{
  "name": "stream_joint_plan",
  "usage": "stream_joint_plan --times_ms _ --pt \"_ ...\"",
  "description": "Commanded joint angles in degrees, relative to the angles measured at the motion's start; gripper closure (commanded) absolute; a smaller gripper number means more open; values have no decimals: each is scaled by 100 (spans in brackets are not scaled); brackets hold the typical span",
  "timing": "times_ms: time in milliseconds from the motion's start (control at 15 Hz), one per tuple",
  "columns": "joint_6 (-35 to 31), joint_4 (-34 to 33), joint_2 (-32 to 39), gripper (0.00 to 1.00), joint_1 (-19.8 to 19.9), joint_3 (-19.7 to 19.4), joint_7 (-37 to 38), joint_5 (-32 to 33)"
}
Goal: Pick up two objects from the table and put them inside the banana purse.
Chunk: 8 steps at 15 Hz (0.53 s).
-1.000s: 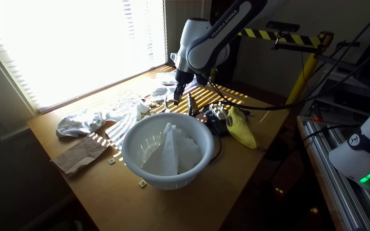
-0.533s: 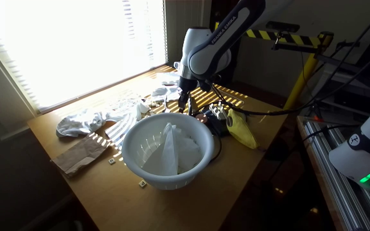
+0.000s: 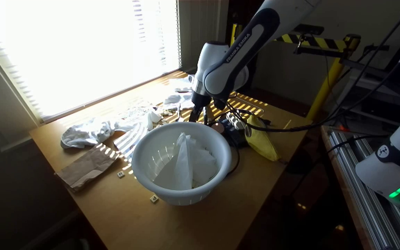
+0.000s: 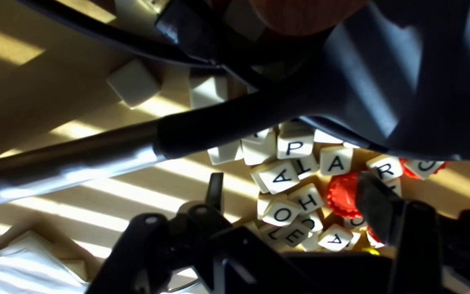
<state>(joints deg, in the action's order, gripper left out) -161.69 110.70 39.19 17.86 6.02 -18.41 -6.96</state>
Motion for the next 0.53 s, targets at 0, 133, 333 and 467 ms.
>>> stream_joint_plan --times_ms 0,133,333,467 --pt "-64 -139 164 0 60 86 -12 -1" --pt "-25 -197 208 0 20 40 -2 53" --pt "-33 -219 205 4 -52 -28 -50 192" --pt "-73 -226 190 5 -135 -112 -73 305"
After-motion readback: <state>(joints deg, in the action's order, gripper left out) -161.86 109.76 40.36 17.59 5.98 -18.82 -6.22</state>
